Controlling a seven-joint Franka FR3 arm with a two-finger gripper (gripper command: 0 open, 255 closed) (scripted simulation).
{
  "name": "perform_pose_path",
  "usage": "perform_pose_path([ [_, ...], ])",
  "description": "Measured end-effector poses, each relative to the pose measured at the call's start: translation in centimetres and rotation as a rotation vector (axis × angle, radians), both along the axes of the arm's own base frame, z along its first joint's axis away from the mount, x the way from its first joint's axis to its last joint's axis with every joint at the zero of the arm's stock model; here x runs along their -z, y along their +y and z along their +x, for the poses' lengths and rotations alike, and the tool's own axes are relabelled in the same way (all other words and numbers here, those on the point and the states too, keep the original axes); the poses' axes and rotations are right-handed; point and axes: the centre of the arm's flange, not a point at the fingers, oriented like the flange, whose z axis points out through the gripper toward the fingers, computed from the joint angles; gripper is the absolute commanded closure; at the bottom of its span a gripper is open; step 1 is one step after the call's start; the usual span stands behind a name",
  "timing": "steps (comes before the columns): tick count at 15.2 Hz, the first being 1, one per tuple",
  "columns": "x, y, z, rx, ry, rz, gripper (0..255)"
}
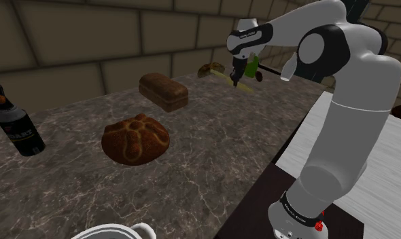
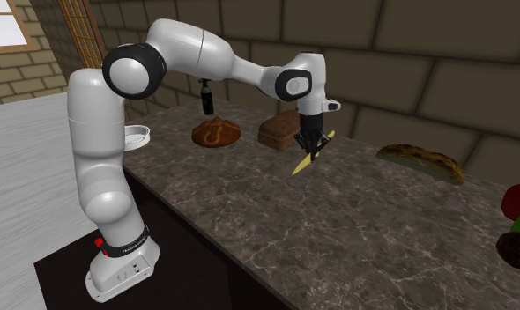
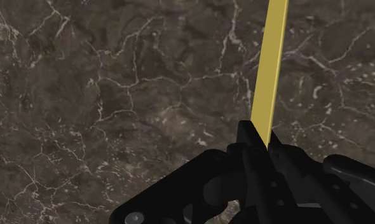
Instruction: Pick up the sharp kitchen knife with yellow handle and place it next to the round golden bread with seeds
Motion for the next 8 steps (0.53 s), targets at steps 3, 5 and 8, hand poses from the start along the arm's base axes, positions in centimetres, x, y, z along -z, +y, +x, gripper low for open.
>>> perform_pose_path([
  [3,-1.6,0.1,0.0,0.0,0.0,0.0,255],
  [5,-2.7,0.1,0.0,0.0,0.0,0.0,255],
  [8,-3.8,0.7,-0.3,0.0,0.0,0.0,255],
])
